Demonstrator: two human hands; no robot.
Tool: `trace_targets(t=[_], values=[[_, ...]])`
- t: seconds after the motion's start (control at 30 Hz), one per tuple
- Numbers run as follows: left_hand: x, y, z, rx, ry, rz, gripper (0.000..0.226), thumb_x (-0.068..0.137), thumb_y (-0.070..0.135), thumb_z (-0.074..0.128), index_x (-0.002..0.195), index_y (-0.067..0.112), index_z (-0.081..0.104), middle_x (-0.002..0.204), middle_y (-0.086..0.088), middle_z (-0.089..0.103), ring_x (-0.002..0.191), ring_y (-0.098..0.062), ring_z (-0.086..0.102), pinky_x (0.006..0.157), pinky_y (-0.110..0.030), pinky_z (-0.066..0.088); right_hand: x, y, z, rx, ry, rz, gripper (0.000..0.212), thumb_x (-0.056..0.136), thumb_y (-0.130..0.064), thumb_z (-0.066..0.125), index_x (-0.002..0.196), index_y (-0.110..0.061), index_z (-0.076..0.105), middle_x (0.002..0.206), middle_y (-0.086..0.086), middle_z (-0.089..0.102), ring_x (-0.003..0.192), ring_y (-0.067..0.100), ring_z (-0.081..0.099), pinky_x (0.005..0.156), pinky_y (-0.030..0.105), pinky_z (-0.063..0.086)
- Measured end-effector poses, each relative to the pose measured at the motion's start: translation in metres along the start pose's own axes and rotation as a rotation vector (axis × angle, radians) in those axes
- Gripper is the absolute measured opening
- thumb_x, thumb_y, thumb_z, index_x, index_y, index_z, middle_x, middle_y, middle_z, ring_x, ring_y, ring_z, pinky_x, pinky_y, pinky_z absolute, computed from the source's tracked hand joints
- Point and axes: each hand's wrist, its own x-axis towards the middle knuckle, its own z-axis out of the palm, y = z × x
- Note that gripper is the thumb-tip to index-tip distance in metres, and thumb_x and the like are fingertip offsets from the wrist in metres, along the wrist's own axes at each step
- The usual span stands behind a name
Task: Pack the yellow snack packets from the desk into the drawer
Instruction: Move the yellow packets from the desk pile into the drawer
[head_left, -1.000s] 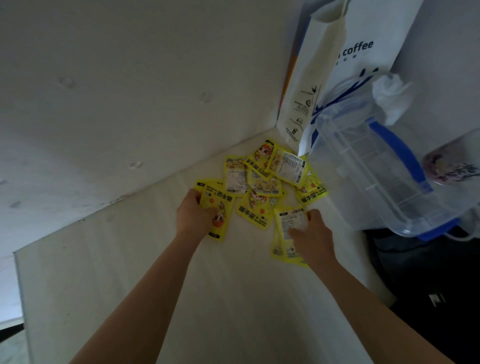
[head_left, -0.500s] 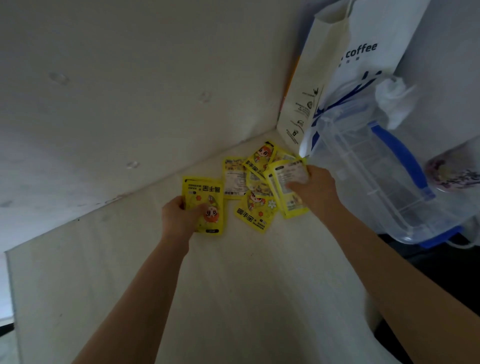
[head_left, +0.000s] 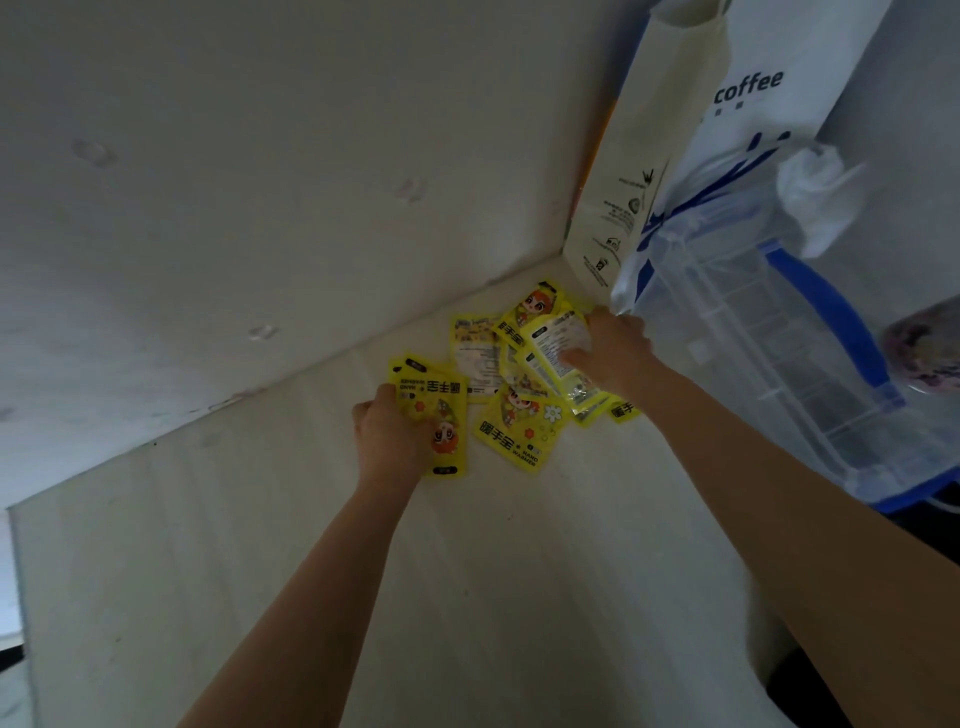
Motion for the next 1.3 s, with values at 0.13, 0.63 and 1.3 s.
trace_targets(t=[0.13,0.63,1.3], values=[[-0.001,-0.009,-0.006,-0.052,0.002,0.01,0.024,0.079,0.021,0.068,0.099,0.011,0.057,0.099,-0.007,0.064,0.097,-0.03,0.058,0.083,-0.041,0.051,0.003,0.002,0.003,-0.107,-0.012,0.016,0.053,0.088,-0.039,0.061,0.128,-0.008,0.046,0.135,0.022,0.039,0.127,0.04,0.033,0.103,0.048,0.035],[-0.055,-0.054,-0.021,-0.601,-0.148,-0.152,0.024,0.078,0.007,0.076,0.095,0.018,0.062,0.096,-0.004,0.071,0.083,-0.022,0.069,0.07,-0.037,0.058,-0.098,0.027,0.026,0.325,0.118,-0.01,0.036,0.087,-0.023,0.064,0.117,-0.006,0.055,0.104,0.009,0.062,0.086,0.023,0.06,0.06,0.021,0.041],[-0.261,-0.159,-0.018,-0.496,-0.368,-0.017,0.025,0.082,0.011,0.073,0.104,0.021,0.063,0.096,-0.001,0.074,0.085,-0.018,0.073,0.072,-0.042,0.061,-0.359,0.085,0.113,0.654,0.092,0.153,0.021,0.086,-0.02,0.067,0.105,-0.017,0.059,0.093,-0.003,0.061,0.085,0.018,0.059,0.066,0.023,0.042]])
